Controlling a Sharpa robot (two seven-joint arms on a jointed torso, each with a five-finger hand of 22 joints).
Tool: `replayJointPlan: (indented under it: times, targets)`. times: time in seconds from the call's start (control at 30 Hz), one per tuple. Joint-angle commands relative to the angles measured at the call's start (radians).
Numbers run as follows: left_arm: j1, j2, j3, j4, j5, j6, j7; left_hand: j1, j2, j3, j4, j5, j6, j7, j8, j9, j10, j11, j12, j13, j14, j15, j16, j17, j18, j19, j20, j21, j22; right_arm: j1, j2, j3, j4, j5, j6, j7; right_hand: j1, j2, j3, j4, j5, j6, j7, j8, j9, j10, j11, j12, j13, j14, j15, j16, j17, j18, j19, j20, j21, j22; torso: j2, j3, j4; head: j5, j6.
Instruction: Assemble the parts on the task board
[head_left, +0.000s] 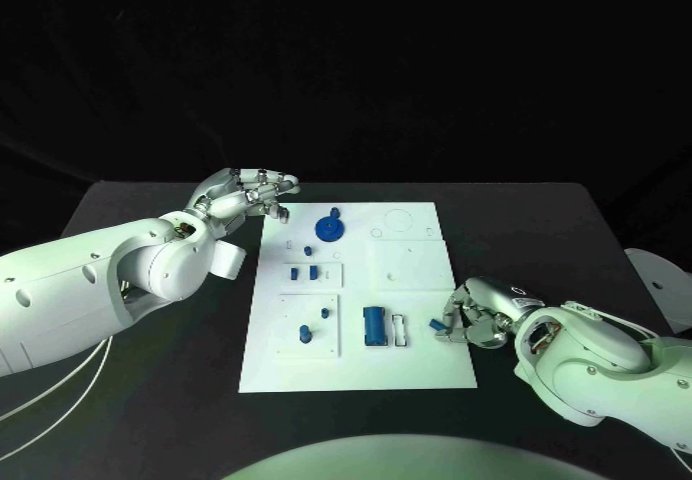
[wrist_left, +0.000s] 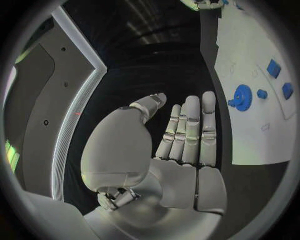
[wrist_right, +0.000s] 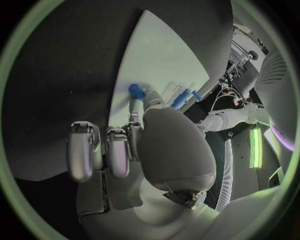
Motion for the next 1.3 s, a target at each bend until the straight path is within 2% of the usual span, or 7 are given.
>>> replayJointPlan:
  times: [0.03,0.1,0.13,0.2,0.4,0.8,1.3]
  targets:
    - [0.000,0.000,0.001,0.004,0.003,0.014,0.009,0.005,0.007,0.003,-0.001,0.000,0.011,-0.001,0.009,-0.001,-0.007,0.002,0.009,-0.002,-0.007,-0.001,0.005,-0.002,0.012,-0.003,0.002,-0.006,-0.002,-0.011,0.005,-0.008,-0.008,-0.024,0.021,-0.035,0.057,-0.011,0.209,-0.001,-0.028,0.010,0.000,-0.005,-0.035,0.020,-0.008,0.002,0.106,0.096,-0.008,0.003,0.219,-0.005,0.046,-0.007,0.007,0.221,-0.001,0.0001,0.0004,0.000,0.000]
    - [0.000,0.000,0.001,0.004,0.003,0.014,0.009,0.005,0.007,0.003,-0.001,0.000,0.011,-0.001,0.009,-0.001,-0.007,0.002,0.009,-0.002,-0.007,-0.001,0.005,-0.002,0.012,-0.003,0.002,-0.006,-0.002,-0.011,0.005,-0.008,-0.006,-0.024,0.011,-0.037,0.046,-0.032,0.279,-0.009,-0.022,0.007,-0.001,-0.002,-0.028,0.022,-0.008,0.003,0.108,0.097,-0.008,0.004,0.221,-0.006,0.048,-0.006,0.010,0.221,-0.001,-0.0003,0.0002,0.000,-0.001]
    - [0.000,0.000,0.001,0.004,0.003,0.013,0.008,0.005,0.007,0.003,-0.001,0.000,0.011,-0.001,0.009,-0.001,-0.007,0.002,0.009,-0.002,-0.007,-0.001,0.005,-0.002,0.012,-0.003,0.002,-0.006,-0.002,-0.011,0.004,-0.008,-0.002,-0.022,0.004,-0.038,0.008,-0.069,0.377,-0.018,-0.014,0.001,0.001,0.011,-0.010,0.024,-0.006,0.005,0.110,0.097,-0.006,0.004,0.222,-0.006,0.049,-0.004,0.012,0.222,-0.001,-0.0004,0.0002,0.001,-0.001]
    - [0.000,0.000,0.001,0.004,0.003,0.013,0.008,0.005,0.007,0.003,-0.001,0.000,0.011,-0.001,0.009,-0.001,-0.007,0.002,0.009,-0.002,-0.007,-0.001,0.005,-0.002,0.012,-0.003,0.002,-0.006,-0.002,-0.011,0.001,-0.008,0.007,-0.017,-0.010,-0.037,-0.066,-0.104,0.508,-0.058,-0.015,-0.016,0.002,0.036,0.028,0.029,-0.005,0.008,0.113,0.098,-0.005,0.005,0.225,-0.007,0.050,-0.004,0.015,0.223,-0.002,-0.0003,0.0002,0.001,-0.001]
    - [0.000,0.002,0.001,0.003,0.003,0.014,0.007,0.005,0.007,0.003,-0.001,0.000,0.011,-0.001,0.010,-0.001,-0.007,0.002,0.009,-0.002,-0.007,-0.001,0.005,-0.002,0.012,-0.003,0.002,-0.006,-0.002,0.005,-0.003,-0.007,0.044,0.009,-0.049,-0.024,-0.164,-0.114,0.619,-0.113,-0.015,-0.028,0.003,0.057,0.060,0.033,-0.003,0.012,0.118,0.099,-0.005,0.008,0.231,-0.009,0.053,-0.002,0.023,0.225,-0.003,-0.0014,0.0003,0.000,0.000]
    - [0.000,0.004,0.001,0.004,0.006,0.018,0.009,-0.007,0.005,-0.004,0.008,0.003,0.010,0.000,0.011,-0.003,-0.010,0.002,0.014,-0.003,-0.008,0.000,0.007,-0.003,0.011,-0.004,0.003,-0.007,-0.004,0.042,0.041,-0.007,0.078,0.111,-0.082,-0.011,-0.325,-0.130,0.634,-0.096,-0.012,-0.020,0.002,0.053,0.060,0.032,-0.004,0.006,0.117,0.100,-0.006,0.009,0.235,-0.010,0.056,-0.003,0.030,0.227,-0.001,-0.0020,0.0017,-0.003,0.001]
    - [0.000,0.007,0.001,0.002,0.006,0.022,0.008,-0.008,0.005,-0.004,0.009,0.005,0.010,-0.001,0.011,-0.003,-0.011,0.002,0.014,-0.003,-0.008,0.000,0.008,-0.003,0.011,-0.004,0.003,-0.007,-0.005,0.025,0.117,-0.007,0.023,0.154,-0.021,-0.045,-0.437,-0.113,0.618,-0.048,-0.026,-0.006,0.005,0.036,0.041,0.038,-0.001,0.015,0.124,0.101,-0.003,0.011,0.238,-0.010,0.056,0.000,0.031,0.227,-0.001,-0.0008,0.0005,0.004,-0.002]
